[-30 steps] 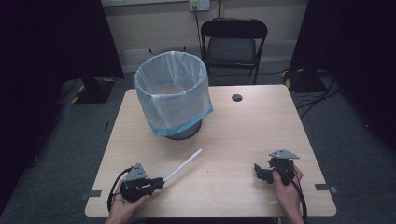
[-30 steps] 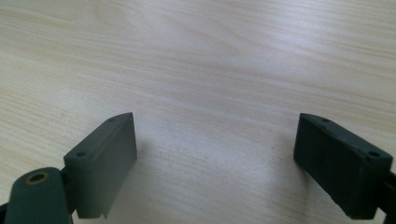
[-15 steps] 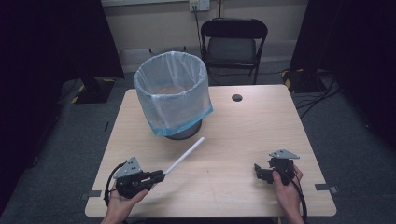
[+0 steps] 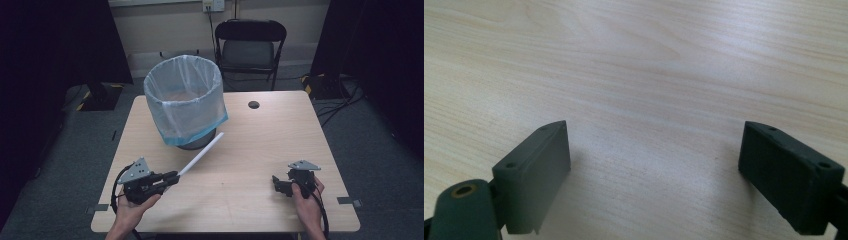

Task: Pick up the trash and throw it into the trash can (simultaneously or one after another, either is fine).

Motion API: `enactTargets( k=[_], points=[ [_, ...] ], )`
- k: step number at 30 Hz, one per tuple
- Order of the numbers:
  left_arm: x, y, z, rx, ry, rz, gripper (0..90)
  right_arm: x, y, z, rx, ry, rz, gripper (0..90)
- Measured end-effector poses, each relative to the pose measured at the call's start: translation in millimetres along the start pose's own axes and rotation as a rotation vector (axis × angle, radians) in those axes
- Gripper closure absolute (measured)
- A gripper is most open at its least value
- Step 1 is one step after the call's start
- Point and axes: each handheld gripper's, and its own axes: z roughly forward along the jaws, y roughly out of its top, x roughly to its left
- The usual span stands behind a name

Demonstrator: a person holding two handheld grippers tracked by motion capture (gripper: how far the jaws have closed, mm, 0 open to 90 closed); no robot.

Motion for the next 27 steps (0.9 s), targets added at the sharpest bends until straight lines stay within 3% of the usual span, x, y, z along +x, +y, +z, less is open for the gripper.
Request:
enactTargets(
  k=[9, 27],
  points=[
    [3.2, 20.1, -6.1, -0.046, 0.014, 0.015, 80.1, 0.0, 0.0, 0.0, 0.000, 0.000, 0.000, 12.4],
    [14.1, 67.5, -21.1, -0.184, 0.040, 0.032, 80.1, 0.0, 0.0, 0.0, 0.000, 0.000, 0.000, 12.4]
  ],
)
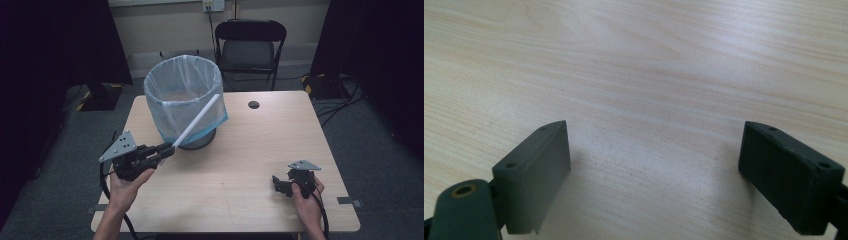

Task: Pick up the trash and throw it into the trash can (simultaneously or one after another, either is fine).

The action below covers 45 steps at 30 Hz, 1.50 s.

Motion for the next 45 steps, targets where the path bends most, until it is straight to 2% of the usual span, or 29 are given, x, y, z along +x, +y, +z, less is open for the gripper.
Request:
enactTargets(
  k=[7, 13, 18, 24, 30, 34, 45],
  points=[
    [4.0, 12.1, -1.1, -0.020, 0.010, -0.006, 80.1, 0.0, 0.0, 0.0, 0.000, 0.000, 0.000, 12.4],
    [7.4, 24.3, -0.2, -0.036, 0.018, 0.005, 80.2, 0.0, 0.0, 0.0, 0.000, 0.000, 0.000, 12.4],
    [15.1, 35.9, -0.1, -0.068, 0.017, -0.019, 80.2, 0.0, 0.0, 0.0, 0.000, 0.000, 0.000, 12.4],
    [22.0, 45.6, -0.6, -0.088, 0.028, -0.025, 80.2, 0.0, 0.0, 0.0, 0.000, 0.001, 0.000, 12.4],
    [25.6, 53.2, -3.7, -0.095, 0.038, -0.014, 80.2, 0.0, 0.0, 0.0, 0.000, 0.000, 0.000, 12.4],
    [32.2, 64.1, -7.0, -0.103, 0.053, 0.001, 80.2, 0.0, 0.0, 0.0, 0.000, 0.000, 0.000, 12.4],
    [41.5, 76.5, -1.4, -0.114, 0.065, -0.005, 80.1, 0.0, 0.0, 0.0, 0.000, 0.000, 0.000, 12.4]
  ],
)
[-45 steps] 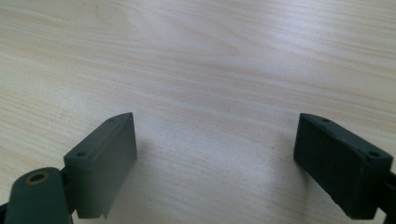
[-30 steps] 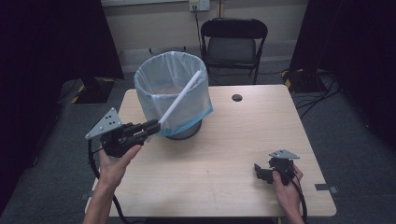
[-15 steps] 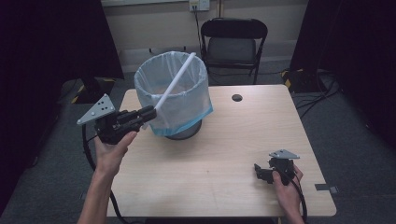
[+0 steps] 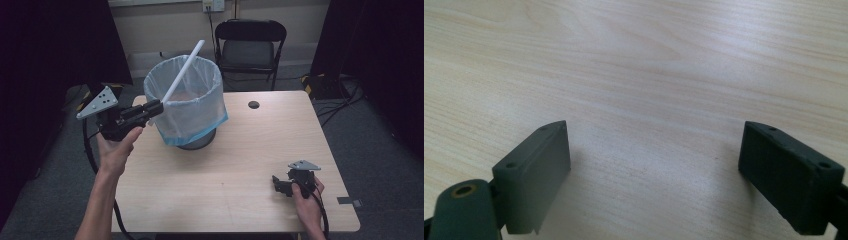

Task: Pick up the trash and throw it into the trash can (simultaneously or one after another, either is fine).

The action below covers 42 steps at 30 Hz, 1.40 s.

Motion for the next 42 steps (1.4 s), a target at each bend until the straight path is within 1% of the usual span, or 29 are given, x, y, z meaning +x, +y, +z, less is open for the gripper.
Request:
enactTargets(
  k=[3, 6, 7, 10, 14, 16, 18, 19, 21, 24, 25, 28, 30, 31, 33, 34, 35, 39, 41, 42],
  points=[
    [4.8, 5.4, 2.5, -0.006, 0.008, -0.002, 80.1, 0.0, 0.0, 0.0, 0.000, 0.000, 0.000, 12.4],
    [10.7, 13.3, 6.4, -0.019, 0.005, 0.005, 80.1, 0.0, 0.0, 0.0, 0.000, 0.000, 0.000, 12.4],
    [10.7, 13.3, 6.4, -0.019, 0.005, 0.005, 80.1, 0.0, 0.0, 0.0, 0.000, 0.000, 0.000, 12.4],
    [16.5, 19.9, 10.8, -0.023, 0.006, 0.003, 80.1, 0.0, 0.0, 0.0, 0.000, 0.000, 0.000, 12.4],
    [21.2, 25.8, 15.3, -0.028, 0.010, -0.007, 80.1, 0.0, 0.0, 0.0, 0.000, 0.000, 0.000, 12.4],
    [22.7, 27.3, 16.3, -0.026, 0.010, -0.003, 80.1, 0.0, 0.0, 0.0, 0.000, 0.000, 0.000, 12.4],
    [25.3, 29.5, 18.3, -0.032, 0.012, -0.012, 80.2, 0.0, 0.0, 0.0, 0.000, 0.000, 0.000, 12.4],
    [29.0, 31.9, 20.8, -0.046, 0.009, -0.023, 80.1, 0.0, 0.0, 0.0, 0.000, 0.000, 0.000, 12.4],
    [31.8, 35.1, 24.5, -0.045, 0.013, -0.012, 80.2, 0.0, 0.0, 0.0, 0.000, 0.000, 0.000, 12.4],
    [36.0, 38.7, 31.4, -0.037, 0.018, -0.009, 80.2, 0.0, 0.0, 0.0, 0.000, 0.000, 0.000, 12.4],
    [36.0, 38.7, 31.4, -0.037, 0.018, -0.009, 80.2, 0.0, 0.0, 0.0, 0.000, 0.000, 0.000, 12.4],
    [44.9, 40.6, 38.9, -0.036, 0.015, -0.012, 80.2, 0.0, 0.0, 0.0, 0.000, 0.000, 0.000, 12.4],
    [49.4, 40.4, 41.9, -0.039, 0.029, -0.010, 80.2, 0.0, 0.0, 0.0, 0.000, 0.000, 0.000, 12.4],
    [49.4, 40.4, 41.9, -0.039, 0.029, -0.010, 80.2, 0.0, 0.0, 0.0, 0.000, 0.000, 0.000, 12.4],
    [56.4, 39.2, 44.9, -0.031, 0.043, -0.022, 80.2, 0.0, 0.0, 0.0, 0.000, 0.000, 0.000, 12.4],
    [58.4, 38.4, 45.5, -0.035, 0.043, -0.032, 80.2, 0.0, 0.0, 0.0, 0.000, 0.000, 0.000, 12.4],
    [60.7, 37.9, 46.2, -0.033, 0.048, -0.031, 80.2, 0.0, 0.0, 0.0, 0.000, 0.000, 0.000, 12.4],
    [66.7, 35.9, 49.5, -0.027, 0.052, -0.042, 80.1, 0.0, 0.0, 0.0, 0.000, 0.000, 0.000, 12.4],
    [70.5, 34.5, 51.2, -0.016, 0.054, -0.040, 80.1, 0.0, 0.0, 0.0, 0.000, 0.000, 0.000, 12.4],
    [71.9, 33.6, 52.5, -0.023, 0.049, -0.050, 80.1, 0.0, 0.0, 0.0, 0.000, 0.000, 0.000, 12.4]
  ],
)
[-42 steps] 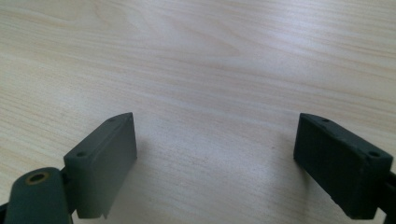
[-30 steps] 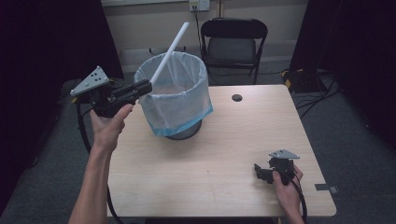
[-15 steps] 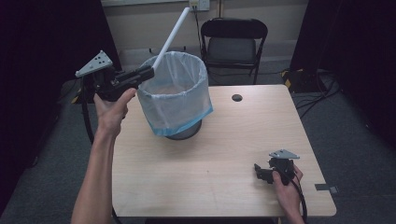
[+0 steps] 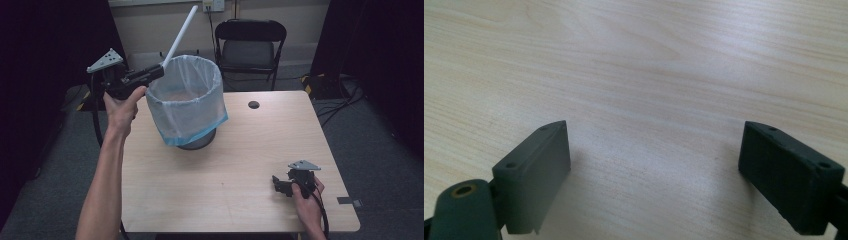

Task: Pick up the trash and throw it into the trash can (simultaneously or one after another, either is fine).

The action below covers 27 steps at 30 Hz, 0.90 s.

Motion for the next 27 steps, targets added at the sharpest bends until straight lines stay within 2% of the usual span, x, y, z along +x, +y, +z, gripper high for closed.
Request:
enactTargets(
  k=[6, 7, 12, 13, 16, 18, 23, 25, 26, 27],
  points=[
    [7.7, -3.1, 12.7, 0.016, 0.007, -0.004, 79.9, 0.0, 0.0, 0.0, 0.000, 0.000, 0.000, 12.4],
    [9.8, -4.2, 16.6, 0.031, 0.011, -0.008, 79.8, 0.0, 0.0, 0.0, 0.000, 0.000, 0.000, 12.4],
    [14.0, -6.8, 22.2, 0.033, 0.008, -0.024, 78.9, 0.0, 0.0, 0.0, 0.000, 0.000, 0.000, 12.4],
    [14.7, -7.5, 24.2, 0.033, 0.025, -0.037, 68.6, 0.3, 0.0, -0.1, -0.001, 0.000, 0.000, 12.5],
    [14.6, -8.2, 24.8, 0.031, 0.030, -0.040, 60.7, 0.3, 0.0, -0.1, -0.001, 0.000, 0.000, 12.5],
    [14.2, -8.4, 24.7, 0.030, 0.039, -0.043, 51.9, 0.3, 0.0, -0.1, -0.001, 0.000, 0.000, 12.5],
    [14.8, -8.8, 23.4, 0.043, 0.029, -0.059, 37.7, 0.4, -0.1, -0.1, -0.002, -0.002, 0.000, 12.5],
    [13.3, -7.9, 22.1, 0.045, 0.016, -0.053, 35.3, 0.4, -0.1, 0.0, -0.002, -0.001, 0.000, 12.5],
    [12.6, -7.4, 21.5, 0.049, 0.025, -0.044, 30.2, 0.3, 0.0, -0.1, -0.001, 0.000, 0.000, 12.5],
    [12.3, -7.1, 21.0, 0.047, 0.030, -0.048, 30.2, 0.3, 0.0, -0.1, -0.001, 0.000, 0.000, 12.5]
  ],
)
